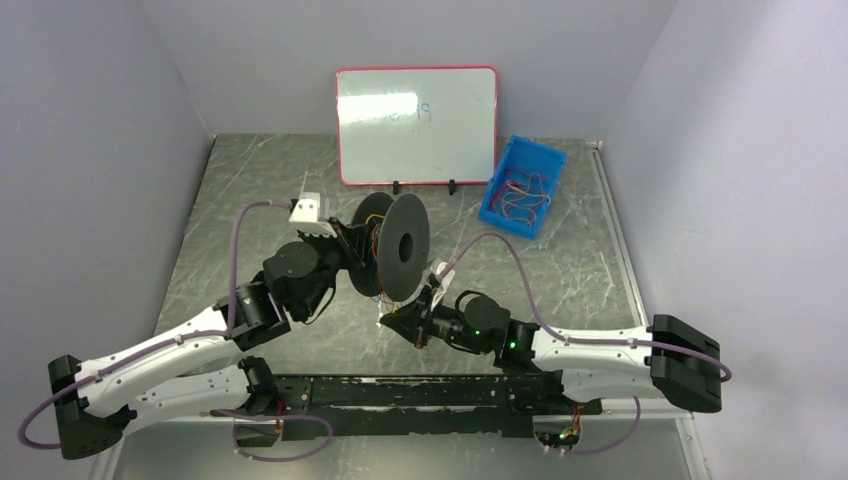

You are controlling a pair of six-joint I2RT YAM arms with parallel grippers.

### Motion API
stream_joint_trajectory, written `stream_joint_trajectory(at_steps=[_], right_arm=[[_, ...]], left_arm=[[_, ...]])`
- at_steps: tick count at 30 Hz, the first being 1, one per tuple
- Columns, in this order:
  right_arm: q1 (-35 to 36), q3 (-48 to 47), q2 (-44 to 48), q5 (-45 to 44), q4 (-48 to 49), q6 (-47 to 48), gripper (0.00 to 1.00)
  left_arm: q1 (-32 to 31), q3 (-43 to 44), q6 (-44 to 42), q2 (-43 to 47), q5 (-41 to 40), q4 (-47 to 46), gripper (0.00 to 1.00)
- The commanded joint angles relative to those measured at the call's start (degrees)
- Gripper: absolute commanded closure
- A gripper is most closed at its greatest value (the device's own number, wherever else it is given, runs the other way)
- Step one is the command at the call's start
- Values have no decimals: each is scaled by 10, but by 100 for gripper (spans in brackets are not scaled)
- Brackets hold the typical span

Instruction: Wrap the cables

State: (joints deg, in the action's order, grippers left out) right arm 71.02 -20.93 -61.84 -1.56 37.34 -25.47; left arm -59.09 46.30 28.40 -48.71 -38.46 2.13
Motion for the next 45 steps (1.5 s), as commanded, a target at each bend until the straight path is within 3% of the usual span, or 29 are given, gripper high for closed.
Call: stream_joint_trajectory(at_steps=[1,13,20,31,45], right_arm=[[29,-47,-3,-61,-33,-19,100],[36,-135,-43,-204,-98,-70,100],[38,-147,-83,-289,-78,-99,100],[60,-131,-119,-477,-69,-90,100],[61,-119,-188,-629,-37,-2,100]], left_arm=[[4,-14,-6,1,-89,-106,93],[1,-75,36,-20,-123,-71,93],[-9,-95,110,-37,-130,-46,93],[-9,-109,294,-74,-61,5,93],[-8,-148,395,-144,59,-55,93]])
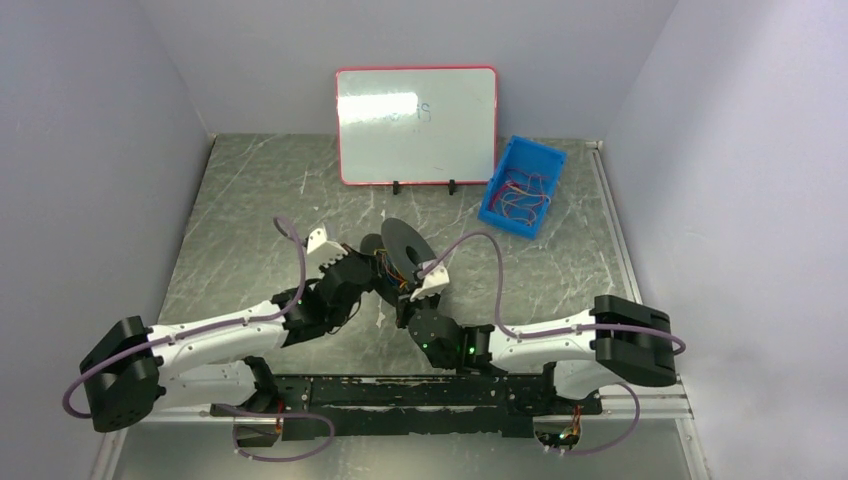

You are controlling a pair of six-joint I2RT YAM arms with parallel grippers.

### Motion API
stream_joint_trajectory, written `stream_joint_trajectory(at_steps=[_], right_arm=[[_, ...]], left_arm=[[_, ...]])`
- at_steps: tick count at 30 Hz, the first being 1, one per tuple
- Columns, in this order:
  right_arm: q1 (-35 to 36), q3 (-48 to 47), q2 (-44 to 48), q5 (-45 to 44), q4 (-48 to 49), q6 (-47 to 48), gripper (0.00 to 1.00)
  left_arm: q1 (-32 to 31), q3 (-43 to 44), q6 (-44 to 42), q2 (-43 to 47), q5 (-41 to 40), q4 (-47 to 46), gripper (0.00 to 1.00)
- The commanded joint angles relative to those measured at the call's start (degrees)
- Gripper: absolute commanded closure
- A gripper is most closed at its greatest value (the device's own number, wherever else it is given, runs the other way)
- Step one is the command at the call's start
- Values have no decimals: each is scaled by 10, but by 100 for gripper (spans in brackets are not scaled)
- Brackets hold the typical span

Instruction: Wrap the cables

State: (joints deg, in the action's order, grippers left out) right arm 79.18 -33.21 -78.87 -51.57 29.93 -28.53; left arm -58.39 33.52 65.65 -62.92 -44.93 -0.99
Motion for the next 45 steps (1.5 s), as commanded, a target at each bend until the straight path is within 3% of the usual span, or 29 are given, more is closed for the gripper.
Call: stream_joint_trajectory(at_steps=[1,11,18,28,35,45], right_arm=[[-21,8,-24,-141,40,31,100],[-22,4,-128,-195,45,40,100],[-39,-13,-189,-203,1,-4,100],[-43,-20,-201,-195,-41,-59,94],[-42,-24,-199,-188,-95,-114,82],[-42,-28,-193,-173,-131,-137,73]], left_arm=[[-15,-24,27,-6,134,-33,93],[-12,-69,63,-73,226,-135,93],[-8,-100,88,-108,271,-186,93],[6,-119,106,-198,350,-273,92],[26,-133,111,-219,380,-301,80],[39,-136,101,-204,381,-285,57]])
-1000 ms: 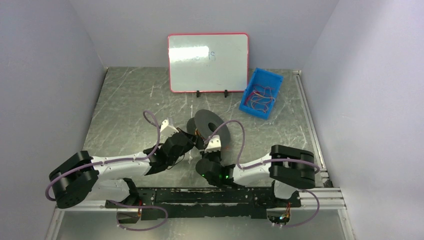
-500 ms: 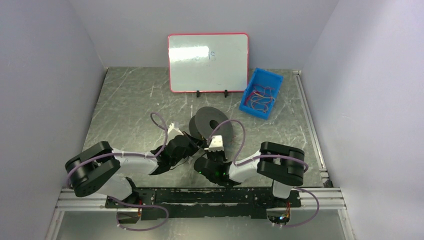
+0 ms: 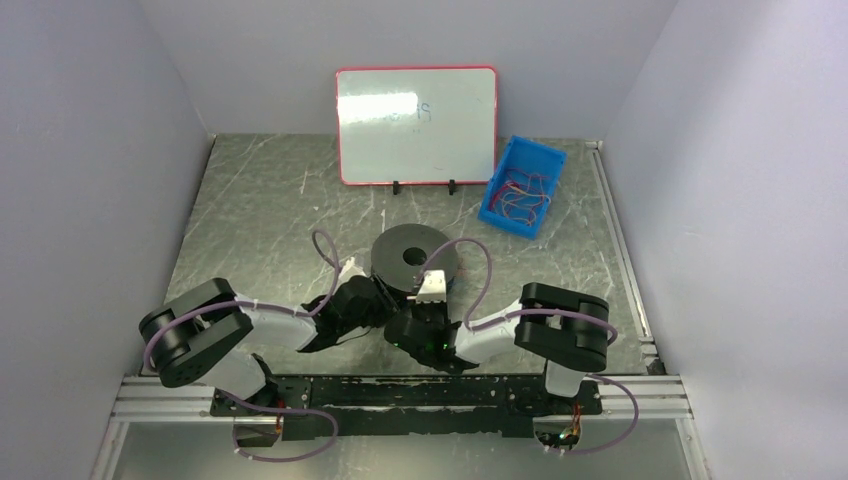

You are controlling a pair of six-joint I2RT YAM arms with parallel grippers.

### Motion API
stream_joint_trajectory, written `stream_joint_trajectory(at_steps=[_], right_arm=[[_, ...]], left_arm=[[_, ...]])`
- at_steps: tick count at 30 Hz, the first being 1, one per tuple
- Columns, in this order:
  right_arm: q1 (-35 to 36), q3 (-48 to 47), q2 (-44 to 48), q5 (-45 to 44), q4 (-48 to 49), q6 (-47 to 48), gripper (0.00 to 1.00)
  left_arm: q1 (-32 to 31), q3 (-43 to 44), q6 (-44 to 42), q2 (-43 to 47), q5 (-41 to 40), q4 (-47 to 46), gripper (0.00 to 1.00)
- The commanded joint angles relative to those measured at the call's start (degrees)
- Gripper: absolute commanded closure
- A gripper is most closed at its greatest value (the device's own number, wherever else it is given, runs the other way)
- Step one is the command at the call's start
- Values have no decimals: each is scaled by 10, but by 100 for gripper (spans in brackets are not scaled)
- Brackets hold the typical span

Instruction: Wrap the cables

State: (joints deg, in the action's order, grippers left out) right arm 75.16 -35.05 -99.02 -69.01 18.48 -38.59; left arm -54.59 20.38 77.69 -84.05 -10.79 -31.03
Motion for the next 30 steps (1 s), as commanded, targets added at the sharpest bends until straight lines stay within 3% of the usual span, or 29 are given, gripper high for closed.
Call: stream_joint_trajectory(at_steps=[1,8,15,30], right_arm=[[-2,-8,10,4,-20,-41,72],[4,16,21,33,0,-43,62],[20,25,36,44,-11,-51,57],[39,62,126,99,-80,-76,45]], left_arm=[[2,-5,-19,8,40,14,55],[8,-18,-15,6,44,2,43],[12,-23,-23,23,48,16,36],[13,-16,-65,130,15,145,38]])
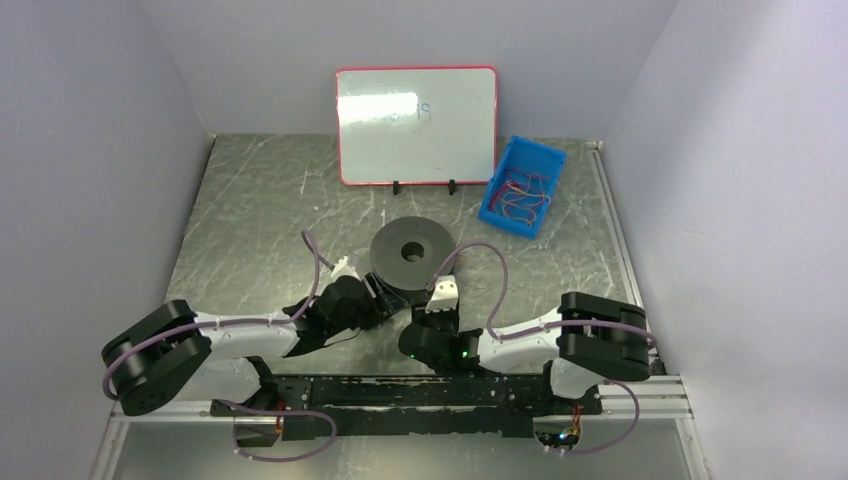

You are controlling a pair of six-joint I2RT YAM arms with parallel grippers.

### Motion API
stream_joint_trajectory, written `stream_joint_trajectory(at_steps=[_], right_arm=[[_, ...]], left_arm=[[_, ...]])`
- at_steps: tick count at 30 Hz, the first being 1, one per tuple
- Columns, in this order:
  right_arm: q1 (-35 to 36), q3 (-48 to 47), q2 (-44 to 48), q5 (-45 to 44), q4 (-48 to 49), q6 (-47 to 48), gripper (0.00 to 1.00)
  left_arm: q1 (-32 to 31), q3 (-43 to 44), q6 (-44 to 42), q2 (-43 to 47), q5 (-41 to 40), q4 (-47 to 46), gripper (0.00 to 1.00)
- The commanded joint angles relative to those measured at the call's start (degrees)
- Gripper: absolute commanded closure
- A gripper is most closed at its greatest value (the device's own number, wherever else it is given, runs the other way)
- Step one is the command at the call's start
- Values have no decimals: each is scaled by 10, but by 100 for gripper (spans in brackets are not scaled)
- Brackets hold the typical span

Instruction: Wrap the cables

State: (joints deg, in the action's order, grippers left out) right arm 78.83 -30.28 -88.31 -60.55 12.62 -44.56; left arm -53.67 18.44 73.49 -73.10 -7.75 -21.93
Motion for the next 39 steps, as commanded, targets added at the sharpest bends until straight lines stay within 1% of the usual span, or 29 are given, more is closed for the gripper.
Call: stream_joint_trajectory(at_steps=[1,5,9,10,14,15,16,18,19,20,21,25,29,33,37,39], right_arm=[[2,15,23,20,-24,-12,45],[2,12,39,42,-57,-17,40],[1,19,78,86,-50,13,32],[1,21,90,98,-48,20,28],[-3,20,138,135,-64,40,19],[-6,16,148,146,-75,43,18],[-11,15,158,160,-84,49,17],[-22,11,181,197,-107,57,14],[-27,9,192,210,-117,59,13],[-34,5,205,220,-129,62,6],[-42,1,216,232,-141,67,2],[-100,-21,255,291,-190,89,0],[-193,-43,270,386,-221,115,0],[-265,-88,239,446,-258,152,0],[-340,-141,214,492,-306,175,0],[-398,-162,207,526,-321,185,0]], left_arm=[[3,3,-25,24,-16,62,38],[4,-1,-29,46,-18,85,38],[4,14,-48,75,-24,132,38],[4,20,-54,81,-26,145,38],[4,36,-74,106,-38,206,33],[4,39,-79,112,-40,218,31],[4,42,-83,120,-43,236,26],[4,51,-94,138,-51,267,2],[4,56,-99,148,-57,284,0],[4,62,-104,158,-63,301,0],[4,70,-113,167,-68,318,0],[8,118,-144,195,-79,383,0],[29,175,-189,192,-67,428,0],[82,233,-256,162,-2,448,0],[169,311,-314,117,82,503,0],[211,355,-341,92,111,534,0]])
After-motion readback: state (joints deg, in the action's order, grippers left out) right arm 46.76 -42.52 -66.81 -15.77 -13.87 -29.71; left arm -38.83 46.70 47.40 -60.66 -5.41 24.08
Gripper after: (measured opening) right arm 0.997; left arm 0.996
